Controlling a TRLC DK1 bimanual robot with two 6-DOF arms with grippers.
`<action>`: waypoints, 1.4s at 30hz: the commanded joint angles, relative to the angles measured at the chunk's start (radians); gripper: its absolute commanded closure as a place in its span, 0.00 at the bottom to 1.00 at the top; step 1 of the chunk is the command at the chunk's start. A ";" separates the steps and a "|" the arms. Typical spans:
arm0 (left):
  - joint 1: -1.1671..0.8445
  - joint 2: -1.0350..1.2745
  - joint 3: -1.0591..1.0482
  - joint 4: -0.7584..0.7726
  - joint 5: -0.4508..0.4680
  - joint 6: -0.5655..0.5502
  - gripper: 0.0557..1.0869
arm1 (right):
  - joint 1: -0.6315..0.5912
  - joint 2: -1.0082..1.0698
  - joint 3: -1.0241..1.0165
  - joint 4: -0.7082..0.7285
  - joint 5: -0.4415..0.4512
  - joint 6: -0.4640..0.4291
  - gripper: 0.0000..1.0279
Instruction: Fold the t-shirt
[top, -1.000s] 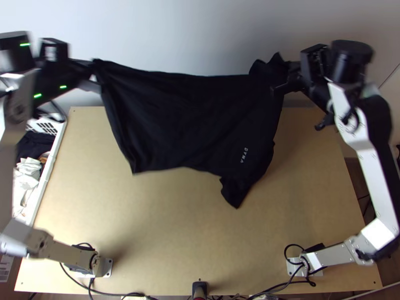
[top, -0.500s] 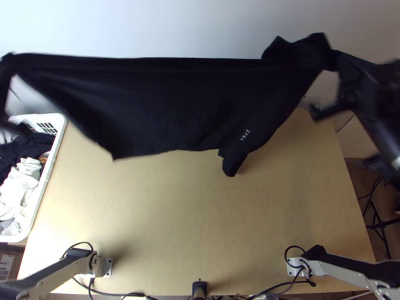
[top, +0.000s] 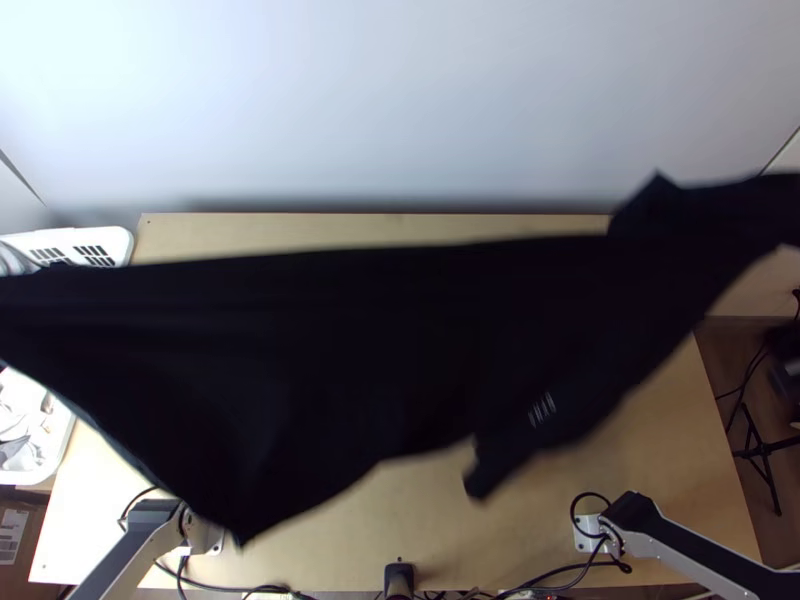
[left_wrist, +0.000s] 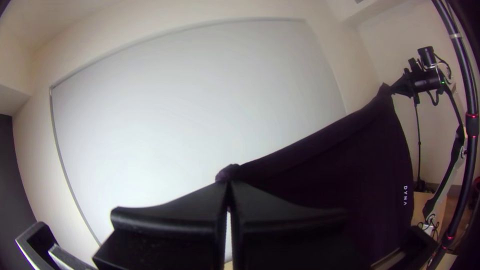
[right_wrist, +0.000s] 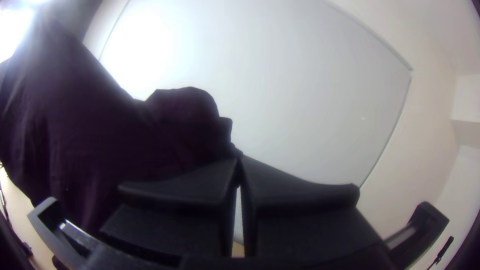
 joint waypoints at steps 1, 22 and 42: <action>0.102 -0.063 -0.106 -0.088 0.134 0.008 0.96 | -0.002 -0.064 -0.083 -0.157 -0.038 0.139 0.97; -0.045 0.098 -1.121 0.541 0.045 -0.045 0.97 | -0.180 0.181 -0.821 0.435 -0.292 0.280 0.97; -0.004 0.694 -1.040 0.967 -0.033 -0.036 0.97 | -0.328 0.825 -0.525 0.642 -0.324 0.293 0.97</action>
